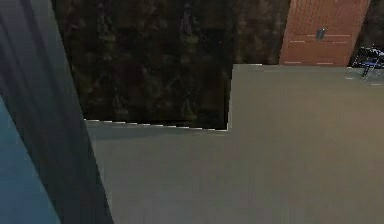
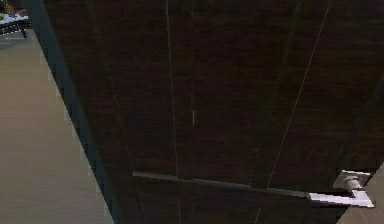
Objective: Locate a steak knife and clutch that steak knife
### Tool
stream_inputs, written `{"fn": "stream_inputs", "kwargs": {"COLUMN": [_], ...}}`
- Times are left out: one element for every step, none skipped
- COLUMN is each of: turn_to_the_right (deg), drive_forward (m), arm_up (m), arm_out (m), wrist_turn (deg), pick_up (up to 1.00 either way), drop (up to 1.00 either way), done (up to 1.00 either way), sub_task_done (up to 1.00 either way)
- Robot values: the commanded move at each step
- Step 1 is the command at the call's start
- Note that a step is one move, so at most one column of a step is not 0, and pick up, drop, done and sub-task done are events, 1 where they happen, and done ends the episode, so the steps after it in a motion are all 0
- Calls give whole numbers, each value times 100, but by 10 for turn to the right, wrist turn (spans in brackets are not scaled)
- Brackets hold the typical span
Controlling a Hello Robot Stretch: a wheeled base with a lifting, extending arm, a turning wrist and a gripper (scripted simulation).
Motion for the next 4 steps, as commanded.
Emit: {"fn": "stream_inputs", "kwargs": {"turn_to_the_right": [30,300,0,-180], "drive_forward": [0,0,30,0], "arm_up": [0,0,0,0], "arm_out": [0,0,0,0], "wrist_turn": [0,0,0,0], "pick_up": [0,0,0,0], "drop": [0,0,0,0], "done": [0,0,0,0], "sub_task_done": [0,0,0,0]}}
